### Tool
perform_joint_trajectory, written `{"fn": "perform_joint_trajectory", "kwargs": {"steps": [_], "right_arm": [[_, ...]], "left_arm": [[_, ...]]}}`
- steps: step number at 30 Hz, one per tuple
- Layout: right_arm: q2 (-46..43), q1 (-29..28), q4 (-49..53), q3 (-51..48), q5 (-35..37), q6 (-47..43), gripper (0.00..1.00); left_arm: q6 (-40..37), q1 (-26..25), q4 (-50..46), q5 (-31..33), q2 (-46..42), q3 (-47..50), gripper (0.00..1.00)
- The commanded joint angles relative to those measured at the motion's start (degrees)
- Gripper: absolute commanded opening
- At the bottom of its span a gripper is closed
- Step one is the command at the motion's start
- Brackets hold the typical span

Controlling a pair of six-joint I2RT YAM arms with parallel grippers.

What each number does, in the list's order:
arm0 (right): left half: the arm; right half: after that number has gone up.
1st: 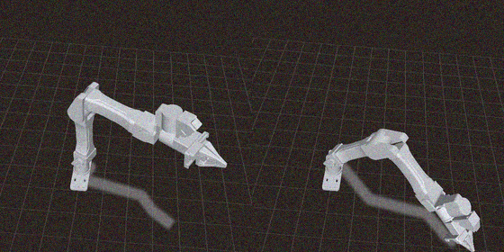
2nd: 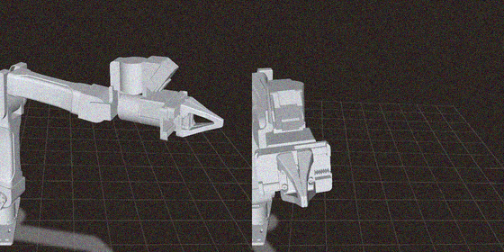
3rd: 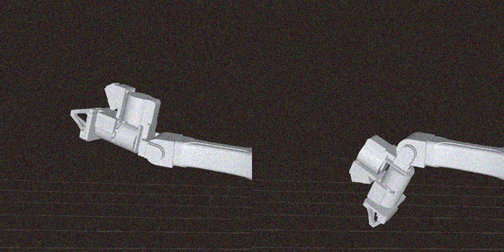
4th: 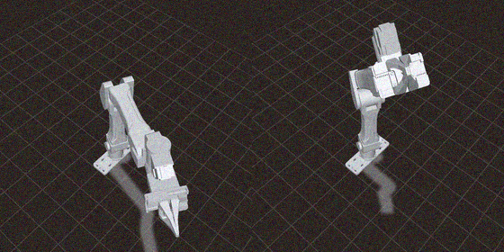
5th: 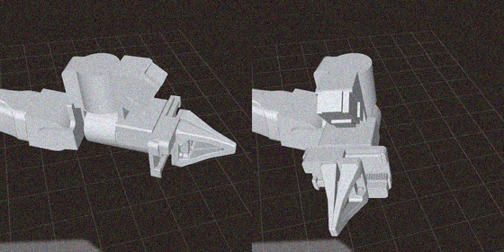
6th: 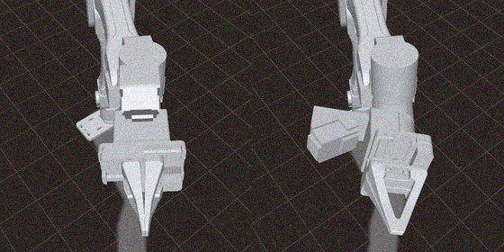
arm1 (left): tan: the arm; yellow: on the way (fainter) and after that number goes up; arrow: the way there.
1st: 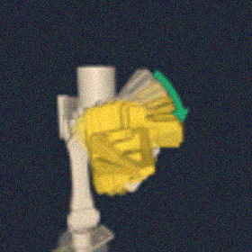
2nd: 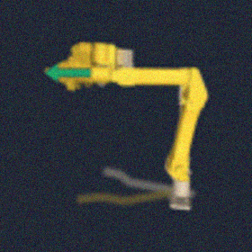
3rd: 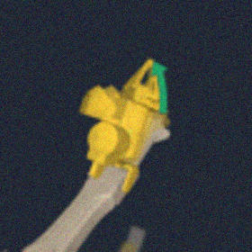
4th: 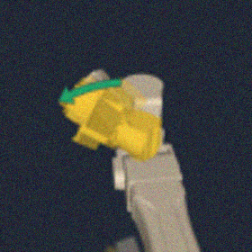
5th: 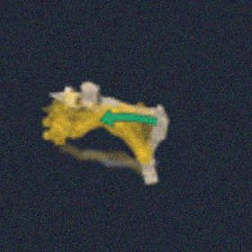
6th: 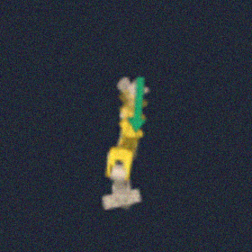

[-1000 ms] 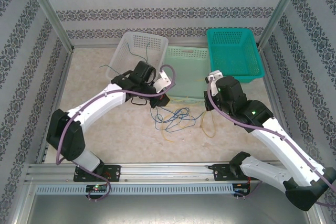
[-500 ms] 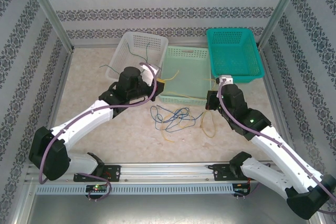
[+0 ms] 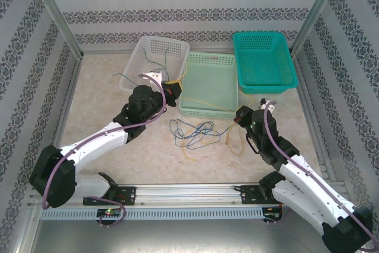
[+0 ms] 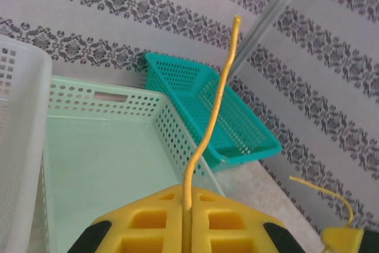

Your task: Untangle the cables

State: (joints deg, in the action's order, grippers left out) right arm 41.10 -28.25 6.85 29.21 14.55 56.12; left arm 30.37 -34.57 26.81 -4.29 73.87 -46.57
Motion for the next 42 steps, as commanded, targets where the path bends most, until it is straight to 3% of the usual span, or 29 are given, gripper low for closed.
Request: {"fn": "perform_joint_trajectory", "kwargs": {"steps": [1,6,8,13,17,22,25,30,42], "right_arm": [[0.0,0.7,-5.4,-1.4,1.5,6.1,0.0],[0.9,0.7,-4.8,0.1,-1.2,1.9,0.0],[1.7,0.6,-1.4,2.8,-2.9,-2.2,0.0],[3.5,0.5,7.6,9.7,-4.2,-13.4,0.0],[6.9,0.4,18.4,17.1,-3.5,-23.4,0.0],[12.1,-0.6,21.8,24.2,-9.7,-33.5,0.0],[15.9,-2.4,25.5,28.9,-10.0,-38.5,0.0],[21.4,-4.5,34.4,36.1,-4.6,-43.9,0.0],[22.7,-4.8,35.6,40.1,-4.4,-46.6,0.0]], "left_arm": [[5.7,-0.9,6.5,7.3,-0.9,1.1,0.05],[4.8,-1.3,2.2,8.5,-1.6,1.1,0.07],[3.3,-1.3,-0.3,8.5,-2.5,0.9,0.18],[-2.6,-1.2,-11.3,15.0,-6.5,-1.1,0.62],[-12.1,-1.0,-19.8,15.0,-9.1,-4.4,0.75],[-25.2,-1.0,-30.3,6.0,-6.1,-12.6,0.94],[-32.8,-0.9,-38.3,3.6,-1.7,-19.8,0.95],[-45.9,-1.0,-46.0,-1.0,1.4,-25.0,0.92],[-52.7,-1.0,-58.1,-14.2,7.4,-29.2,0.87]]}}
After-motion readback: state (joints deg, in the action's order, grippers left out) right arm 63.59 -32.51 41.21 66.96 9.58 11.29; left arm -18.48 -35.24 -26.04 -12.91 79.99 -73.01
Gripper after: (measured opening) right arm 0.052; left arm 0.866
